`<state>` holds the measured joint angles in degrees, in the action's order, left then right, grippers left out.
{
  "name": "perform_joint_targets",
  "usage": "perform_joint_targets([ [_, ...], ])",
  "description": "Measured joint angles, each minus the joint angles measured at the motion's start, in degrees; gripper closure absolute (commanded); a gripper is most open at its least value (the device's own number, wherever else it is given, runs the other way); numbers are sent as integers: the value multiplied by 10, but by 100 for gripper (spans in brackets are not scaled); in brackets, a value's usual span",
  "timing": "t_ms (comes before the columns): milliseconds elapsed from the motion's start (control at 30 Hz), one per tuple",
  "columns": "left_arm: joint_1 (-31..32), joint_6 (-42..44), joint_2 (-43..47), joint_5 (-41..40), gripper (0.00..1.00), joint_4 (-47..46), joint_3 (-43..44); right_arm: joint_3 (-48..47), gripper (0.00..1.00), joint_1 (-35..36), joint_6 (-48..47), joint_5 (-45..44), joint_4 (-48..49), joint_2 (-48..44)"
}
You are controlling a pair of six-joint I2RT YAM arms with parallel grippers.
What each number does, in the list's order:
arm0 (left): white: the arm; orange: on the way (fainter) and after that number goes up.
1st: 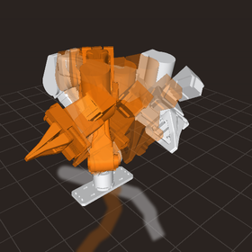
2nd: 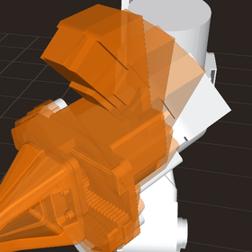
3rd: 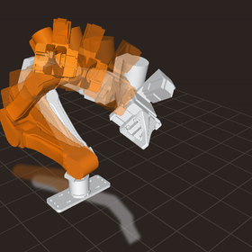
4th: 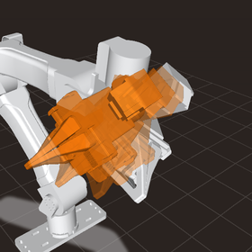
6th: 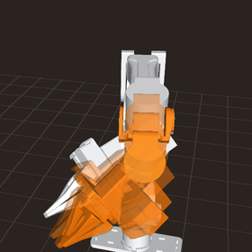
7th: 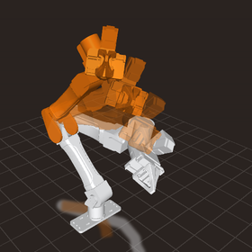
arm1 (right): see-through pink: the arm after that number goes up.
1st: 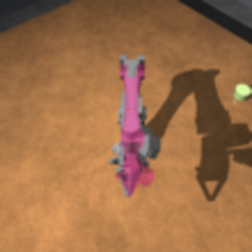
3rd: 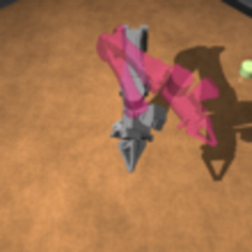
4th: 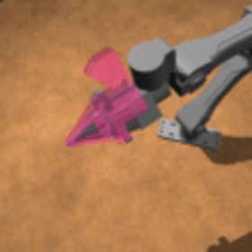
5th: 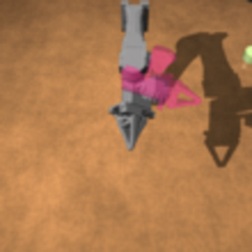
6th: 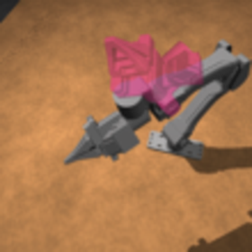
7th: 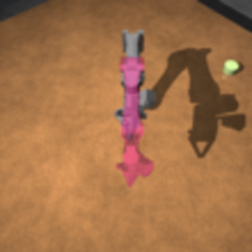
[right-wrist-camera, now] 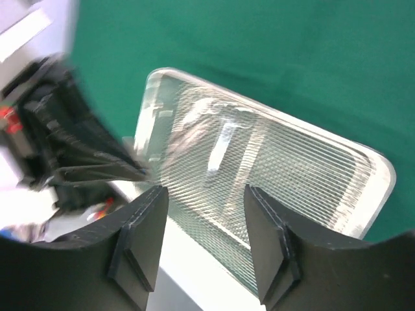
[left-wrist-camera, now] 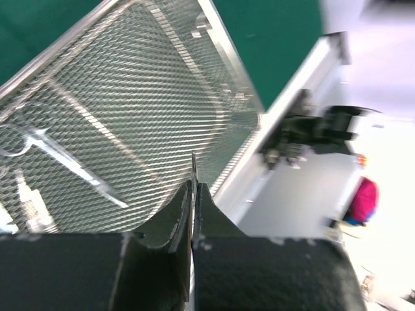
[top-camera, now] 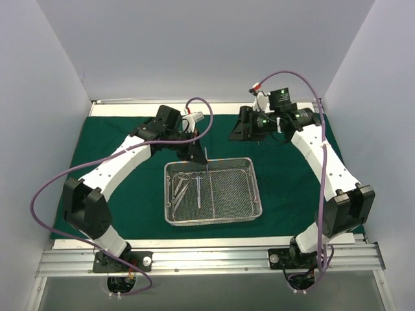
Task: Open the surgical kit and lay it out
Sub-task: Place the medical item in the surgical kit.
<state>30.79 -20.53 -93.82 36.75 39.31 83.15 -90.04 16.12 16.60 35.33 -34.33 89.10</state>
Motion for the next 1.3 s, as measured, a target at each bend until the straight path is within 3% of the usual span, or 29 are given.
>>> perform_joint_targets([
  [200, -12, -56, 33, 72, 98, -47, -37, 86, 45, 33, 60, 131, 143, -3],
  [400, -13, -112, 41, 112, 98, -97, -59, 117, 46, 55, 118, 199, 230, -3],
  [967, -13, -184, 63, 137, 98, -174, -83, 145, 59, 83, 148, 242, 285, -3],
  [1067, -13, -189, 63, 141, 98, -180, -85, 147, 67, 84, 153, 247, 292, -3],
  [1167, -14, -193, 63, 143, 98, -182, -85, 147, 89, 84, 162, 257, 305, -3],
  [1200, -15, -194, 63, 147, 98, -183, -85, 148, 100, 84, 163, 255, 307, -3],
  [1300, -17, -195, 66, 152, 98, -188, -86, 156, 100, 82, 173, 256, 323, -2],
])
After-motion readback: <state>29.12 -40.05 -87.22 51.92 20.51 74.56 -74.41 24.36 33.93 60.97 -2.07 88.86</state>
